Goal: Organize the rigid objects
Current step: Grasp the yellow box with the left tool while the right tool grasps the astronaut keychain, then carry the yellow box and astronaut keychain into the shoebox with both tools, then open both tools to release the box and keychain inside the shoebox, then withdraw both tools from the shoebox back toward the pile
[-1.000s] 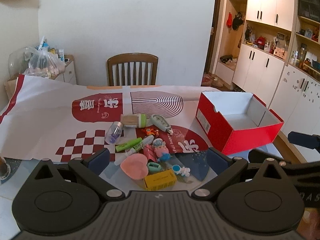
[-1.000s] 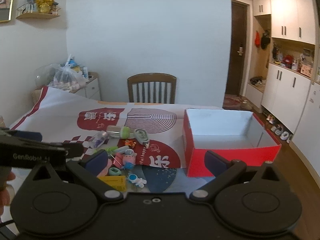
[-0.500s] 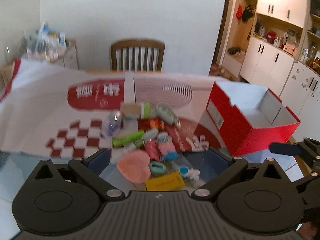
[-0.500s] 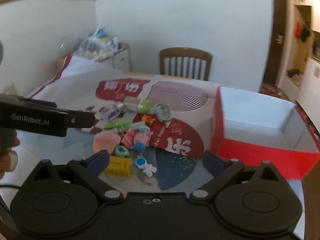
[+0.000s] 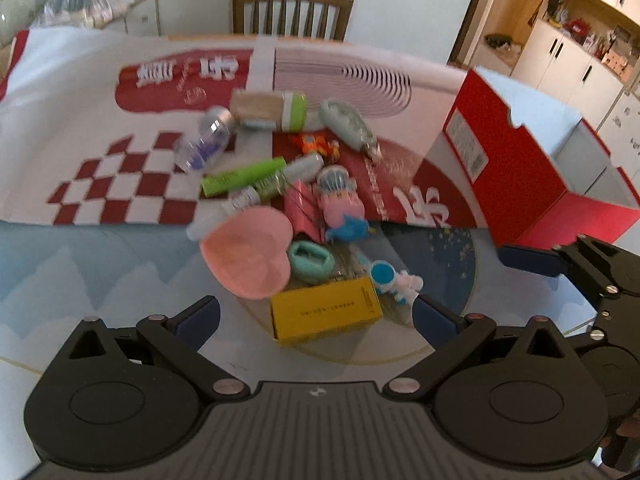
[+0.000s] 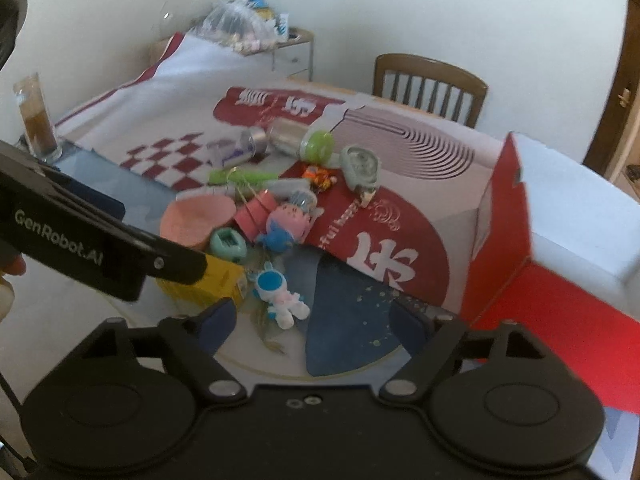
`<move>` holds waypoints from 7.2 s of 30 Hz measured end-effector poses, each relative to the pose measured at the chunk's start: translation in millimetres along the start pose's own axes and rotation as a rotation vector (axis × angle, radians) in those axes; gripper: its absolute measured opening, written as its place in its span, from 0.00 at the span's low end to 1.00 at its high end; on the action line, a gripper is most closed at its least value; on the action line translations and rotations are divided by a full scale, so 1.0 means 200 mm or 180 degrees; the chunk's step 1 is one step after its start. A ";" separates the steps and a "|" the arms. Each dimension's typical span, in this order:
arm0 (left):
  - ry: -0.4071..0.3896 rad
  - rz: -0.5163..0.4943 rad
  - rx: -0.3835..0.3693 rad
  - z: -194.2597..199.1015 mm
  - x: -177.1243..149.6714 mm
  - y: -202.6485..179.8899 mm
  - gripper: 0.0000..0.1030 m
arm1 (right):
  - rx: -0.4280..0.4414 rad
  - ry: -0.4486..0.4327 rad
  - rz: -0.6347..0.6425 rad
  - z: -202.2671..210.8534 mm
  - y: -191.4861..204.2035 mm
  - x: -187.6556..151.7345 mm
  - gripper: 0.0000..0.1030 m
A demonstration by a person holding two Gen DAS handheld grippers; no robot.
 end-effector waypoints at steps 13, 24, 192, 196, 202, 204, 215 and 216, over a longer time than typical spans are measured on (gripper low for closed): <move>0.0226 0.0112 0.0112 -0.19 0.01 -0.02 0.99 | 0.0256 0.0192 0.0177 -0.20 -0.01 -0.03 0.58; 0.0243 0.0290 0.0073 -0.23 -0.01 0.02 0.74 | 0.0406 0.0165 0.0302 -0.27 0.04 0.01 0.38; -0.0540 -0.0841 -0.0544 0.14 0.59 -1.17 0.79 | -0.0656 -0.0181 -0.0908 0.64 -1.09 0.11 0.83; -0.0627 -0.0871 -0.0539 0.21 0.55 -1.07 0.79 | -0.0657 -0.0262 -0.0977 0.67 -1.01 0.11 0.88; -0.0683 -0.0835 -0.0522 0.26 0.49 -0.88 0.79 | -0.0567 -0.0413 -0.1086 0.68 -0.89 0.13 0.95; -0.0686 -0.0822 -0.0513 0.27 0.48 -0.83 0.79 | -0.0555 -0.0455 -0.1092 0.68 -0.83 0.14 0.97; -0.0778 -0.0801 -0.0596 0.31 0.41 -0.55 0.83 | -0.0401 -0.0541 -0.1122 0.62 -0.57 0.20 1.00; -0.0778 -0.0783 -0.0596 0.31 0.41 -0.52 0.83 | -0.0393 -0.0527 -0.1115 0.61 -0.55 0.21 1.00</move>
Point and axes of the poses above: each gripper's, at about its wrist camera, not at the fingertips, and z roughly against the way its jaws point, y to its left, x to its top, the point moved 6 cm from there along -z, roughly the way its jaws point, and after that the axes turned 2 degrees about y, right-handed, at the moved point
